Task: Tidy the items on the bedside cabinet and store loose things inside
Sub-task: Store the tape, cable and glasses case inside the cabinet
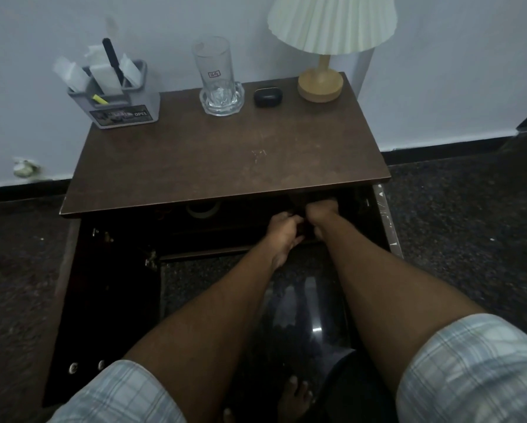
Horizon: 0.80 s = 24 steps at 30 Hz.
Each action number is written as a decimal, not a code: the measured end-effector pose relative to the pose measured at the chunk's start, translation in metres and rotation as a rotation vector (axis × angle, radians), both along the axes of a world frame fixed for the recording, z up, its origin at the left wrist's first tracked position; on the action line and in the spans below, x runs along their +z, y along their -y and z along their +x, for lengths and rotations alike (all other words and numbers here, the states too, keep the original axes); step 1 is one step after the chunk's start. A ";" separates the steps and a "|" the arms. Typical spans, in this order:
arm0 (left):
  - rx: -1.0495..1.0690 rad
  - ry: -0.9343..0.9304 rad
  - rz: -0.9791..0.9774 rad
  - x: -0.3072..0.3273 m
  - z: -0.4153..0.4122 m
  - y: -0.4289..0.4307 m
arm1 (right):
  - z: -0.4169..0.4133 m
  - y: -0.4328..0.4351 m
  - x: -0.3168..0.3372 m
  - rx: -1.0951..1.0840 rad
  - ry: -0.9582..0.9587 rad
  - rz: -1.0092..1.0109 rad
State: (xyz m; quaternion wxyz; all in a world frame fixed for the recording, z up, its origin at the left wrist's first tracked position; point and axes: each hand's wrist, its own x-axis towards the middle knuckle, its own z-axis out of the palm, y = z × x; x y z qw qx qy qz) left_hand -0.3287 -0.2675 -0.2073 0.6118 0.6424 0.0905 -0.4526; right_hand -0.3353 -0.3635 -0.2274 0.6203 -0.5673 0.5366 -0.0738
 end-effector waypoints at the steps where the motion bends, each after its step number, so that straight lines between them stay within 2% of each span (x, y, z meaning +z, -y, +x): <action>1: 0.018 0.013 0.007 0.001 0.000 -0.004 | 0.001 -0.003 0.002 -0.009 0.012 0.000; 9: 0.038 0.165 0.103 0.008 0.007 -0.056 | -0.015 -0.013 0.005 0.075 -0.139 -0.244; 16: 0.053 0.311 0.192 0.020 0.000 -0.106 | -0.053 -0.029 0.025 0.424 -0.199 -0.440; 20: 0.040 0.414 0.276 0.036 -0.016 -0.139 | -0.080 -0.043 0.055 0.521 -0.190 -0.504; 24: 0.002 0.596 0.400 0.058 -0.027 -0.183 | -0.117 -0.059 0.080 0.586 -0.189 -0.617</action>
